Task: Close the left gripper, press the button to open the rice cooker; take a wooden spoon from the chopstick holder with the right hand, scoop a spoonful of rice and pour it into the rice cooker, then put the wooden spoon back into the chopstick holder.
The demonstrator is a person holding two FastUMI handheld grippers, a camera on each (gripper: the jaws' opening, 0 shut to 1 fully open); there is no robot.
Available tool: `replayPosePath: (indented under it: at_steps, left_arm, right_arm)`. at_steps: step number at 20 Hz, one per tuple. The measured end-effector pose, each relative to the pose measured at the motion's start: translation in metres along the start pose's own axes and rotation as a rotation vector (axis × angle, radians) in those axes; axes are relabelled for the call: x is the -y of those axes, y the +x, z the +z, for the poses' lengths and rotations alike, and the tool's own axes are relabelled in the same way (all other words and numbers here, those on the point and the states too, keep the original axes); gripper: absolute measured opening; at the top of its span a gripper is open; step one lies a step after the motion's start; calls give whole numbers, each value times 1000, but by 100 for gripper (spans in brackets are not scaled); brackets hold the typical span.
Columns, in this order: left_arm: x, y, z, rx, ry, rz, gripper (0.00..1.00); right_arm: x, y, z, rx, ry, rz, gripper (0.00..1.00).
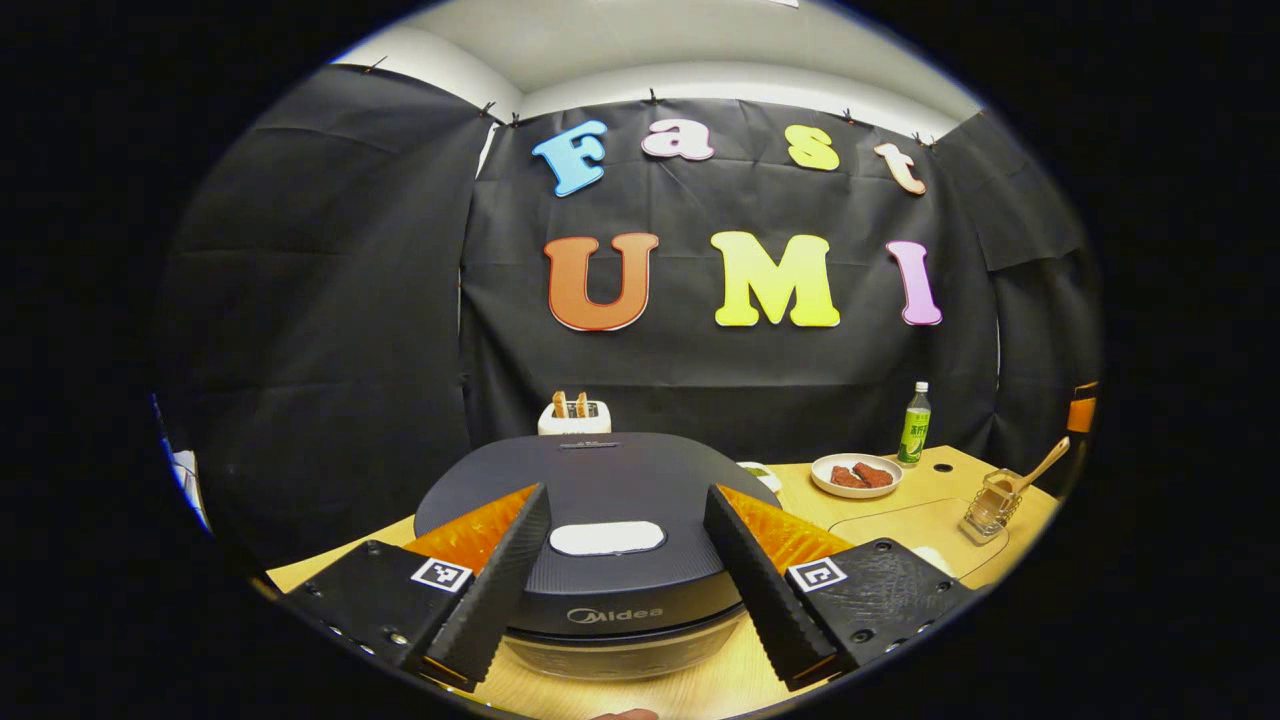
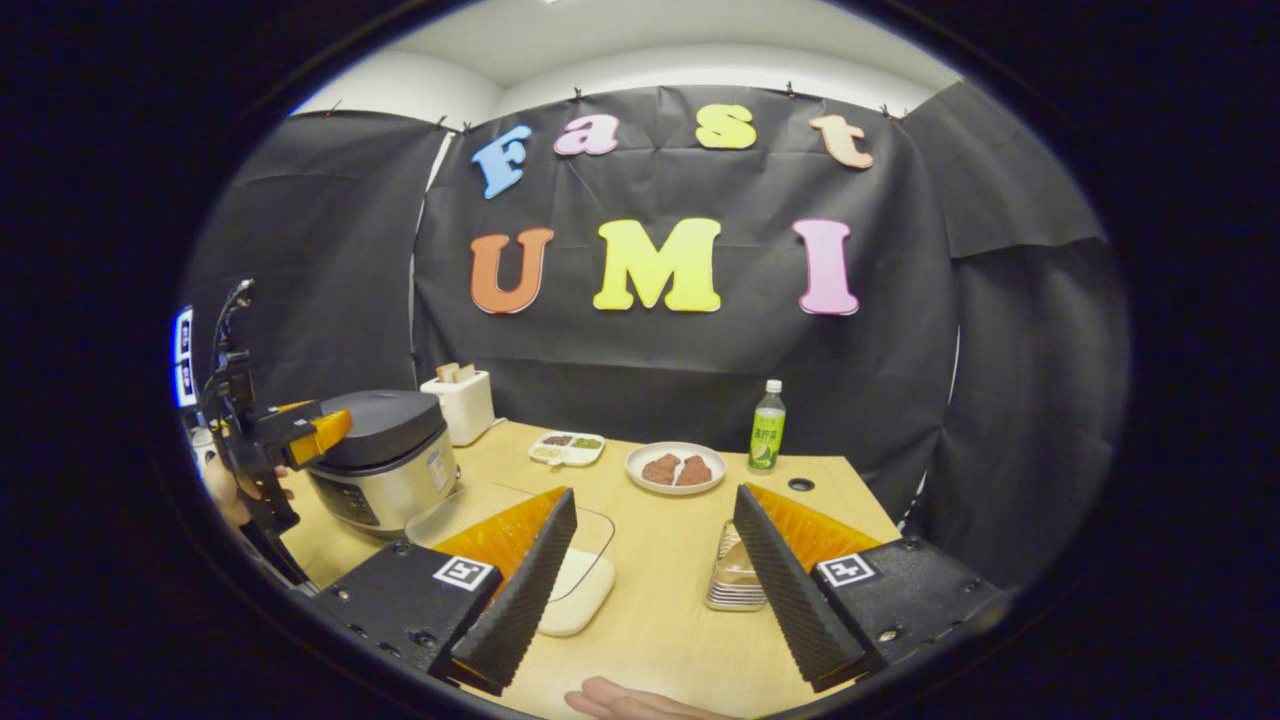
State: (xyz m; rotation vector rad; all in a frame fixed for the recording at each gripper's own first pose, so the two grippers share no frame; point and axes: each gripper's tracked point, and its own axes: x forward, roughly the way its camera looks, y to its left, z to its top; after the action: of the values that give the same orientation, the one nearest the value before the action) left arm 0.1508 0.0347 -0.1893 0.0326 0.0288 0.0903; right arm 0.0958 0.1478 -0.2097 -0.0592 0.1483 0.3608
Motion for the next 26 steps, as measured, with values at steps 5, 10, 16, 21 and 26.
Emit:
replayPosePath:
  at_steps: [5, 10, 16, 21, 26]
  left_arm:
    - [2, -6, -8, -21, -16, 20, 100]
    - [0, -22, -3, 3, 2, 41, 99]
    - [7, -41, 4, -64, -37, 30, 97]
    - [18, -54, 26, -82, -103, -11, 88]
    - [30, -79, 62, -25, -44, -36, 94]
  right_arm:
    - [-5, -1, -1, 9, 5, 15, 100]
    - [1, -7, 5, 19, -7, -13, 100]
    - [11, -20, 15, 30, 8, -44, 100]
    - [18, -37, 28, 57, 8, -86, 100]
    - [33, -59, 46, 88, -5, -161, 100]
